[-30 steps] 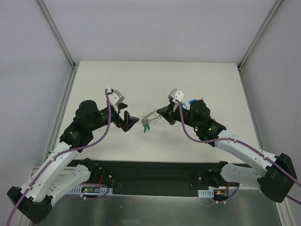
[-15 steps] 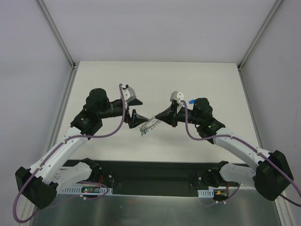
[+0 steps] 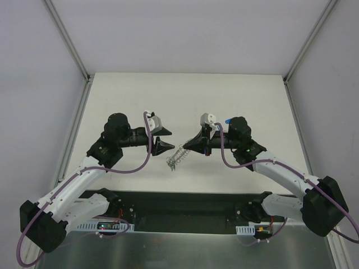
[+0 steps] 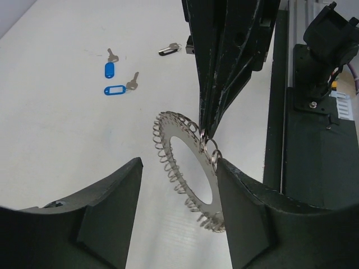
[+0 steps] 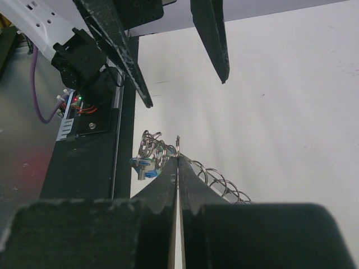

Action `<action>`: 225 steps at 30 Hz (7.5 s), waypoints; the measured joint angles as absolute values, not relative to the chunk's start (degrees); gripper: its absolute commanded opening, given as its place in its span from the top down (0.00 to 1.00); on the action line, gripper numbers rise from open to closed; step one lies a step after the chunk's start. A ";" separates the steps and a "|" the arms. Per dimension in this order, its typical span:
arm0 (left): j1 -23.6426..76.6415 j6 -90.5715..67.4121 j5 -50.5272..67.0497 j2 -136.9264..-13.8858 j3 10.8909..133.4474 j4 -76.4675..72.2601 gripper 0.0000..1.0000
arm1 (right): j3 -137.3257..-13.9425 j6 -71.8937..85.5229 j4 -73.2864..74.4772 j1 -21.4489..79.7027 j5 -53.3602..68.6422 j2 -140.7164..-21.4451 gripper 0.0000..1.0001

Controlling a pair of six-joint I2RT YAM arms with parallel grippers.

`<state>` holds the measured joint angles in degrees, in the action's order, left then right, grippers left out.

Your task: Put the keys on the keyring

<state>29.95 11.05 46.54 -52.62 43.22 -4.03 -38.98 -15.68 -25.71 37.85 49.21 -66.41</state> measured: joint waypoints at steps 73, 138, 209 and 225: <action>34.22 19.53 43.38 -61.01 53.15 20.53 1.00 | -46.06 -29.19 -11.92 45.30 41.47 -69.54 0.84; 35.66 20.23 45.84 -60.84 53.15 20.86 1.00 | -46.39 -26.52 -12.91 47.40 42.78 -72.14 0.87; 37.32 -20.12 35.62 -54.76 40.32 3.57 0.57 | -46.37 -25.43 -11.64 47.42 30.37 -70.17 0.99; 45.15 -18.52 35.55 -56.05 40.36 -0.36 0.55 | -46.37 -23.68 -11.68 47.42 26.81 -70.17 0.99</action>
<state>45.15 -18.52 35.55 -56.05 40.36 -0.36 -46.37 -23.68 -11.68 47.42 26.81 -70.17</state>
